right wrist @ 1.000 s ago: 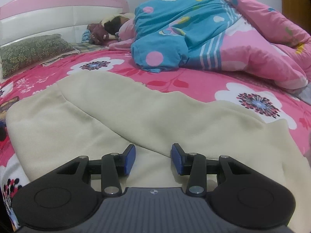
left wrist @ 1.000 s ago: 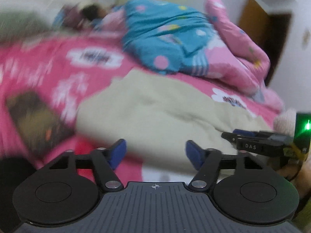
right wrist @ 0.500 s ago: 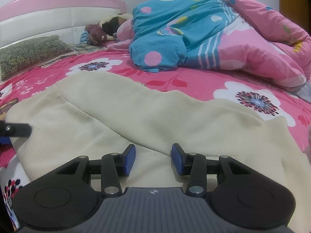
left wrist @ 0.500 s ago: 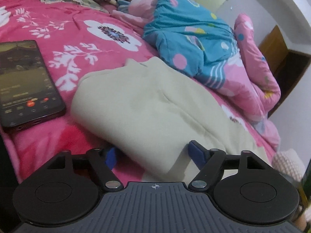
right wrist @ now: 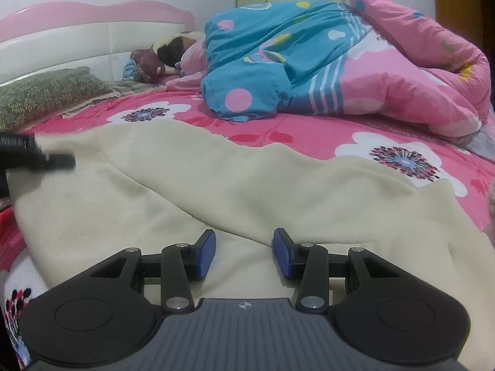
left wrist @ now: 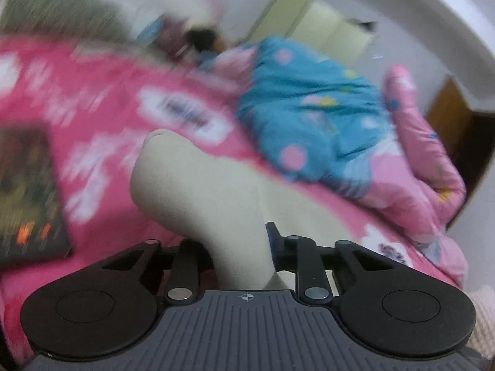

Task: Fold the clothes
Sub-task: 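Grasp the hoodie side with the left gripper and lift it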

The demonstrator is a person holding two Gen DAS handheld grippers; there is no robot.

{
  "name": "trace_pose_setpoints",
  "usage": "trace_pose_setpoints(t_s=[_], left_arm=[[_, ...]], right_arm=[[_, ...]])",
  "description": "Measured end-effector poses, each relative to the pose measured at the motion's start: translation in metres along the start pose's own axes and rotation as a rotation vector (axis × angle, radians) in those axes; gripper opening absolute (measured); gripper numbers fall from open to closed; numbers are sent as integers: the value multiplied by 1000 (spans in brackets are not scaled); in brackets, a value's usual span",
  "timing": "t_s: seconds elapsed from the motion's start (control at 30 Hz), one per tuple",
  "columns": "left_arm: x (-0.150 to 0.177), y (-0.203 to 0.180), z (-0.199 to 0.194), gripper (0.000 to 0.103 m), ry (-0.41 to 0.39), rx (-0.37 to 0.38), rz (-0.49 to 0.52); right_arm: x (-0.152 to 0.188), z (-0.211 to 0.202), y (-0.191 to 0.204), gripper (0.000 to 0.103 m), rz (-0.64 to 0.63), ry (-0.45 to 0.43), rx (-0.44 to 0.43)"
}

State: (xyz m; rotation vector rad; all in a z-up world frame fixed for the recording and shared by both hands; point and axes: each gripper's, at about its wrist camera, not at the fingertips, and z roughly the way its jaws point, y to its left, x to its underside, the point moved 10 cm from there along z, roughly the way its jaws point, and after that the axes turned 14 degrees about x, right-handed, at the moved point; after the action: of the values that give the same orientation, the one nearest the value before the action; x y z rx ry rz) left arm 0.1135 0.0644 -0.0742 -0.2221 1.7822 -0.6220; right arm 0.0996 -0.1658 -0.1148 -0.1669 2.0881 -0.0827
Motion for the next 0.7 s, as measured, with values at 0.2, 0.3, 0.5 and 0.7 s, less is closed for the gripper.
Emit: trace_pose_setpoints(t_s=[0.2, 0.3, 0.5, 0.7], left_arm=[[-12, -105, -6, 18, -56, 246, 327], [-1, -162, -10, 18, -56, 394, 508], [49, -213, 7, 18, 79, 528, 614], [100, -239, 30, 18, 180, 579, 646]], right_arm=[[1, -2, -6, 44, 47, -5, -26], [2, -6, -17, 44, 132, 5, -75], [7, -34, -58, 40, 336, 8, -129], [36, -114, -128, 39, 429, -10, 21]])
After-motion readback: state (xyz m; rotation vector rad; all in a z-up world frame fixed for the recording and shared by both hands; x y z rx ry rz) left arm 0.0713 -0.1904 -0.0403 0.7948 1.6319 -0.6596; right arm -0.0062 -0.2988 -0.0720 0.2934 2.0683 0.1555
